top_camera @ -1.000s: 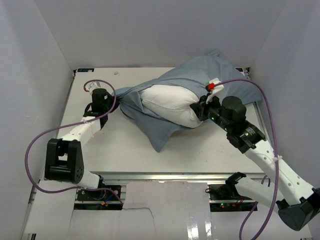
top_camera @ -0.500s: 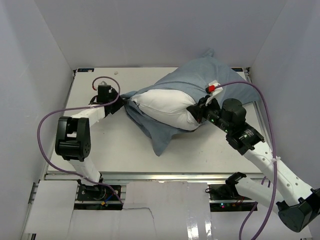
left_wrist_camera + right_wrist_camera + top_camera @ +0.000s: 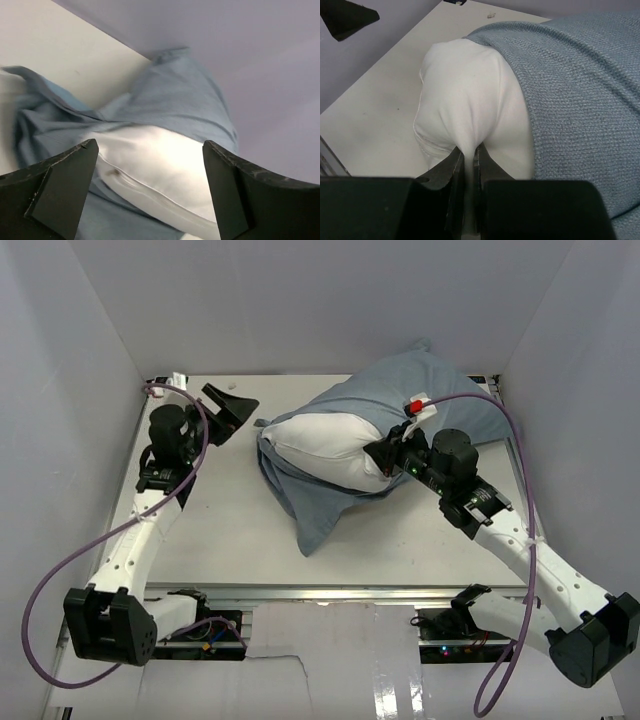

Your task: Remove the pillowcase from the pillow

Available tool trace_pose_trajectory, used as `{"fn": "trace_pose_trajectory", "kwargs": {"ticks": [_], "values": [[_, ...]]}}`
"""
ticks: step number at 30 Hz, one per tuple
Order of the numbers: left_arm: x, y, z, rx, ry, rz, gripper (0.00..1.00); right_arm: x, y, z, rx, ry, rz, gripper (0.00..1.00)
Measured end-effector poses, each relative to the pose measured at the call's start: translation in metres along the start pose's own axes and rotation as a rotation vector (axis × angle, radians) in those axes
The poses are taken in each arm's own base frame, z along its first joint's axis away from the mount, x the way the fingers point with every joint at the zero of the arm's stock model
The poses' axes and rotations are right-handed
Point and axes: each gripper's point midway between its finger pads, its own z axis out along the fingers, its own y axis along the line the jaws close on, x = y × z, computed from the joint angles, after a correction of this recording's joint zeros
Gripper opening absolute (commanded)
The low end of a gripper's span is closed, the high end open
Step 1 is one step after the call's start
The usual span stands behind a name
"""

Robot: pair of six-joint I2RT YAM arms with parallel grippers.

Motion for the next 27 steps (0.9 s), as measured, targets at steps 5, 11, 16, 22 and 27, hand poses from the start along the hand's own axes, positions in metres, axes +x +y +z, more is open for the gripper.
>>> {"fn": "trace_pose_trajectory", "kwargs": {"ticks": [5, 11, 16, 22, 27], "values": [[0.076, -0.025, 0.010, 0.095, 0.177, -0.147, 0.98, 0.001, 0.007, 0.007, -0.016, -0.007, 0.013, 0.08], [0.150, -0.022, 0.033, -0.023, 0.368, -0.235, 0.98, 0.018, 0.018, 0.020, -0.014, 0.034, 0.005, 0.08], [0.155, -0.018, 0.033, -0.090, 0.349, -0.269, 0.98, 0.030, 0.027, 0.030, -0.005, 0.049, -0.009, 0.08], [0.166, -0.018, 0.029, -0.203, 0.333, -0.234, 0.98, 0.047, 0.032, 0.041, 0.024, 0.070, -0.033, 0.08], [0.164, -0.016, 0.015, -0.263, 0.299, -0.226, 0.98, 0.049, 0.033, 0.045, 0.038, 0.065, -0.048, 0.08]]}}
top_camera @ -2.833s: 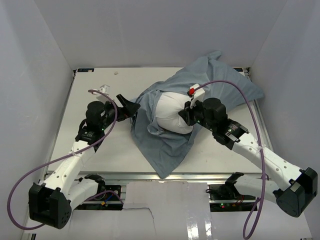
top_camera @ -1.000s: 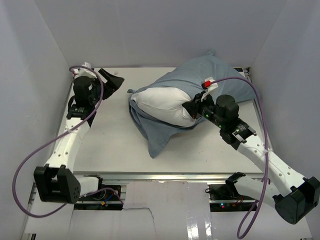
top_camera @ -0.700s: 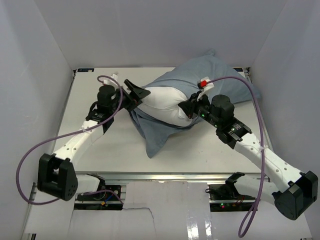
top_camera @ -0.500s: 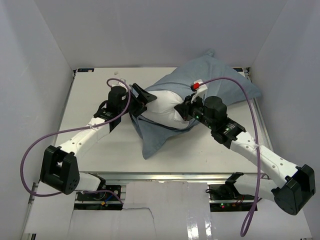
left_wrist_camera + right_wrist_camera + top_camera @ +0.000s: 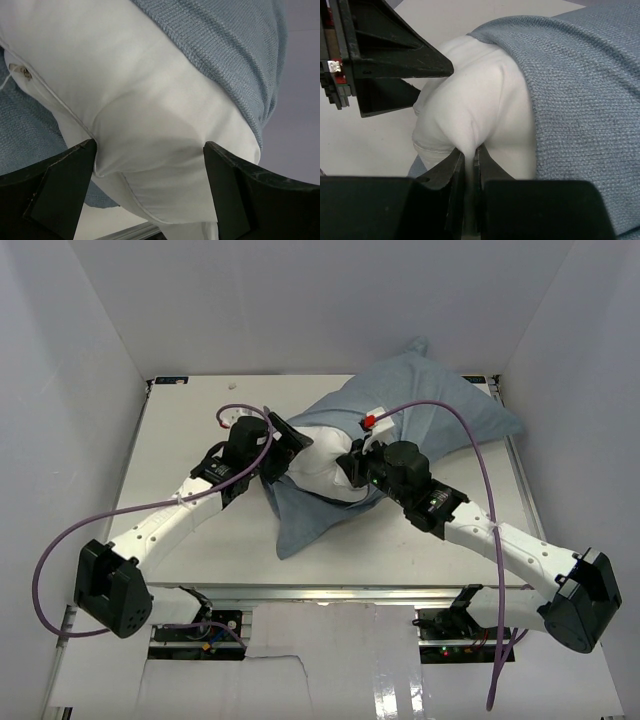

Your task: Remove the pillowcase from the pillow

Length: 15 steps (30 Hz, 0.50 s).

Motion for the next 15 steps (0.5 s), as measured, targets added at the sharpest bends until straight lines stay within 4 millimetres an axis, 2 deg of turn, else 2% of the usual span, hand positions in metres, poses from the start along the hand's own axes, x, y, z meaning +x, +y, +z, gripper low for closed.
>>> {"fn": "trace_pose_trajectory", "kwargs": {"ticks": [6, 12, 15], "values": [[-0.007, -0.004, -0.024, -0.005, -0.033, -0.047, 0.98, -0.001, 0.001, 0.000, 0.009, -0.008, -0.007, 0.08], [-0.020, -0.036, -0.057, 0.081, -0.076, -0.084, 0.98, 0.001, 0.002, 0.001, 0.009, -0.004, -0.011, 0.08], [-0.023, -0.043, -0.065, 0.103, -0.083, -0.115, 0.98, 0.001, 0.003, 0.001, 0.009, -0.004, -0.012, 0.08]]}}
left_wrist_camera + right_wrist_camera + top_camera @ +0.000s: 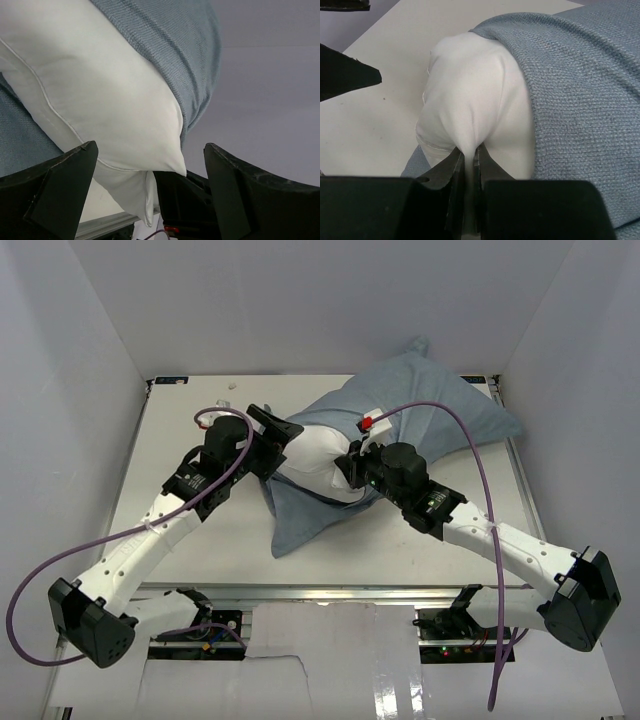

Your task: Remove the pillowcase from the pillow

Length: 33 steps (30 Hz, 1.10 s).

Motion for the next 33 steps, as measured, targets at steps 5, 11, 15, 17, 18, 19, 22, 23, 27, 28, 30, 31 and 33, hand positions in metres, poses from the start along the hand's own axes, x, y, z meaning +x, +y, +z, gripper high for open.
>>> {"fn": "trace_pose_trajectory", "kwargs": {"ticks": [5, 11, 15, 17, 18, 19, 22, 23, 27, 28, 30, 31, 33], "values": [[0.006, 0.019, 0.005, -0.057, 0.011, -0.054, 0.98, 0.000, 0.001, 0.000, 0.001, 0.000, -0.001, 0.08], [0.028, 0.044, 0.031, -0.136, 0.090, -0.076, 0.98, 0.000, 0.001, 0.000, 0.009, -0.003, -0.004, 0.08], [0.043, 0.065, 0.050, -0.201, 0.137, -0.098, 0.98, 0.001, 0.001, -0.001, 0.011, -0.001, -0.011, 0.08], [0.048, 0.070, 0.058, -0.216, 0.153, -0.102, 0.98, 0.003, 0.002, -0.001, 0.008, 0.007, -0.017, 0.08], [0.050, 0.073, 0.063, -0.223, 0.159, -0.103, 0.98, 0.004, 0.003, -0.001, 0.008, 0.011, -0.021, 0.08], [0.053, 0.074, 0.068, -0.230, 0.167, -0.104, 0.98, 0.005, 0.003, -0.001, 0.009, 0.015, -0.025, 0.08], [0.058, 0.075, 0.084, -0.235, 0.181, -0.102, 0.93, 0.011, 0.001, -0.001, 0.020, 0.030, -0.035, 0.08], [0.059, 0.074, 0.089, -0.226, 0.185, -0.098, 0.80, 0.014, 0.000, -0.001, 0.026, 0.036, -0.038, 0.08], [0.066, 0.073, 0.097, -0.158, 0.205, -0.090, 0.00, 0.030, 0.000, -0.002, 0.033, 0.067, -0.050, 0.14], [0.066, 0.074, 0.096, -0.143, 0.199, -0.086, 0.00, 0.034, 0.001, -0.002, 0.030, 0.076, -0.052, 0.28], [0.063, 0.083, 0.091, -0.137, 0.169, -0.071, 0.00, 0.036, 0.007, -0.003, 0.014, 0.081, -0.048, 0.49], [0.060, 0.087, 0.087, -0.137, 0.152, -0.060, 0.00, 0.034, 0.011, -0.004, -0.001, 0.073, -0.045, 0.58], [0.055, 0.091, 0.082, -0.135, 0.124, -0.026, 0.00, 0.029, 0.018, -0.007, -0.025, 0.058, -0.038, 0.75]]}}
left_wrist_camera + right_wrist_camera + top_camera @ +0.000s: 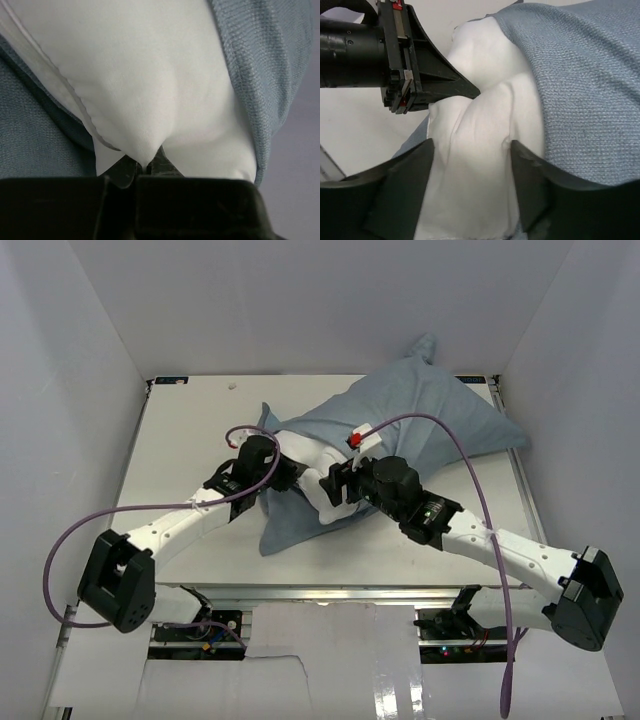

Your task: Remove the pillowcase from the pillow

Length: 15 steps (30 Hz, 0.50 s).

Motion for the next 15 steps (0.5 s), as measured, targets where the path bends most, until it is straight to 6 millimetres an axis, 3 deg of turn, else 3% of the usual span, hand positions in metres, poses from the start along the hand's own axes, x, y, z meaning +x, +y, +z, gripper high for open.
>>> {"fn": "trace_pose_trajectory", "kwargs": {"ticks": [2, 4, 7, 9, 12, 15], "values": [[-0.007, 0.002, -0.012, 0.024, -0.040, 0.069, 0.00, -0.009, 0.004, -0.006, -0.012, -0.015, -0.006, 0.85], [-0.009, 0.004, -0.022, 0.077, -0.065, 0.133, 0.00, -0.025, 0.006, -0.012, -0.015, -0.033, -0.012, 0.86], [-0.005, 0.020, -0.032, 0.119, -0.076, 0.211, 0.00, -0.068, 0.012, -0.018, -0.027, -0.087, -0.036, 0.85], [-0.001, 0.029, -0.031, 0.119, -0.065, 0.260, 0.00, -0.109, 0.018, -0.018, -0.039, -0.143, -0.064, 0.84], [0.002, 0.031, -0.030, 0.135, -0.056, 0.303, 0.00, -0.158, 0.026, -0.004, -0.046, -0.207, -0.112, 0.82], [0.002, 0.030, -0.033, 0.168, -0.064, 0.334, 0.00, -0.173, 0.028, 0.027, -0.049, -0.193, -0.159, 0.82]]}}
